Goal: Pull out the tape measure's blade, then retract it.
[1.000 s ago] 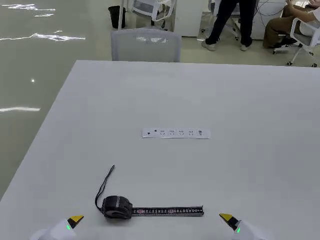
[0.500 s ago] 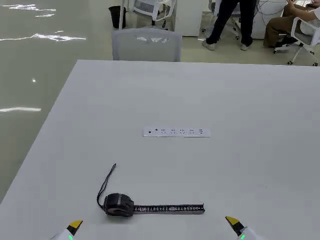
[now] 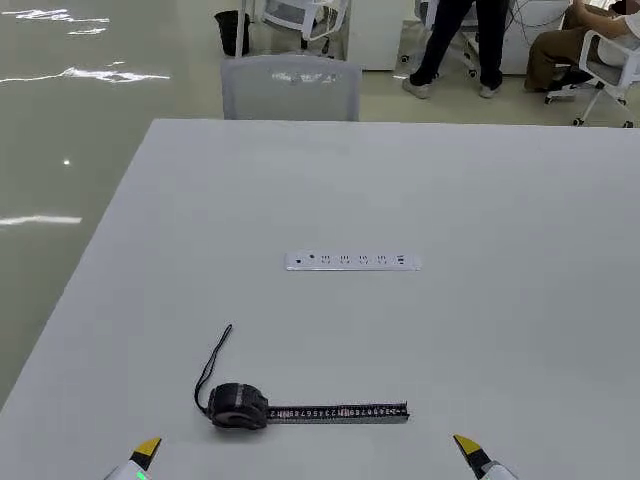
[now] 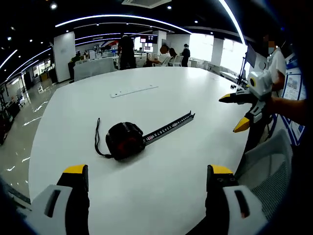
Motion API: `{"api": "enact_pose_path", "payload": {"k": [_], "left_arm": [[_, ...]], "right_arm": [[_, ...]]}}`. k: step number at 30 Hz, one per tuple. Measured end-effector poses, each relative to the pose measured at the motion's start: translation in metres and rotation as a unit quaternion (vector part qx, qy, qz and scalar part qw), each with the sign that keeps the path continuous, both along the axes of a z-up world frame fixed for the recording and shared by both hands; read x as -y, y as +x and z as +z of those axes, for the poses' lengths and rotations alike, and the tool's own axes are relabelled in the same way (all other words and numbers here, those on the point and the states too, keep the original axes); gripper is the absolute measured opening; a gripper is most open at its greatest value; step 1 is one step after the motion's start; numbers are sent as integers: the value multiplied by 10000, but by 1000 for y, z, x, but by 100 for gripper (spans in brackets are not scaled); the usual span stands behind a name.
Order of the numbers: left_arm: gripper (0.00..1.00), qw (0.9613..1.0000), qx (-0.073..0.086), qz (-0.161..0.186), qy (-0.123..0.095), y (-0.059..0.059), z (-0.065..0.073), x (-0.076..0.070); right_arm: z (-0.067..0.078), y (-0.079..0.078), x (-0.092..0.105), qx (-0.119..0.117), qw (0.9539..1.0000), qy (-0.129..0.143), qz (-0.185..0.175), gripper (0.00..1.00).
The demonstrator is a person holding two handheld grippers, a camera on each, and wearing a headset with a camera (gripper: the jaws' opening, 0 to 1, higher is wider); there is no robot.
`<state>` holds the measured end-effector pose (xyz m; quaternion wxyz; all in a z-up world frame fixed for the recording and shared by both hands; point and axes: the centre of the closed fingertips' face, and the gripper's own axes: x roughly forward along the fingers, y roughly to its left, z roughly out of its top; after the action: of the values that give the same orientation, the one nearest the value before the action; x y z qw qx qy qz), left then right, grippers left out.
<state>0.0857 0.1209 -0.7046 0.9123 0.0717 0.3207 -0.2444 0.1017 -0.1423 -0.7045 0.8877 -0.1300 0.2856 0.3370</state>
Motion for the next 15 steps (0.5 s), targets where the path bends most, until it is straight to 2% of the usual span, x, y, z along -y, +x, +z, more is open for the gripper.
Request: {"api": "enact_pose_path", "payload": {"k": [10,15], "left_arm": [[99,9999,-7,161,-11,-2,3,0],[99,9999,11,150,27,-1,3,-1]], "right_arm": [[9,-3,-2,13,10000,36,-50,97],[2,-3,0,2,10000,52,-84,97]]}}
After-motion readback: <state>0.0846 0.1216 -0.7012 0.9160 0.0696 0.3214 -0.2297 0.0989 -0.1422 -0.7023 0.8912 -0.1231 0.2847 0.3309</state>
